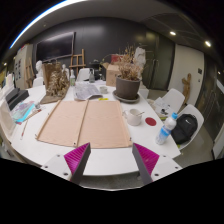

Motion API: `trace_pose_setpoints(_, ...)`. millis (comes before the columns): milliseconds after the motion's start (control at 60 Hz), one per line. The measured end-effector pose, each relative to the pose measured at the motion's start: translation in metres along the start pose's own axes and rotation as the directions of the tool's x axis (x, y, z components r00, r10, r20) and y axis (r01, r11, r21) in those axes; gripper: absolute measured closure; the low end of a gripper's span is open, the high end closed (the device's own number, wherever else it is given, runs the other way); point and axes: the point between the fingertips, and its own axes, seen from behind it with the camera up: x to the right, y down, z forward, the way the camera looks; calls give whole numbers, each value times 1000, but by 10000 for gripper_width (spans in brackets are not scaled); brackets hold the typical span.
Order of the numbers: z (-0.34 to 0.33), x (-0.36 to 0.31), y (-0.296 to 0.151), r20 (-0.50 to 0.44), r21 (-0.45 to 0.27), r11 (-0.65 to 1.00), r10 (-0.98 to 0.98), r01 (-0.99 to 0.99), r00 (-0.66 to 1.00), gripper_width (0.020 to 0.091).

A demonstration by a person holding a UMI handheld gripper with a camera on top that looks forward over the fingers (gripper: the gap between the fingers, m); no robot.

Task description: Pour water

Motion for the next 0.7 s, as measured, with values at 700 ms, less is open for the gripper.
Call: trace_pose_setpoints(700,217,296,32,-107,149,988,55,-38,993,259)
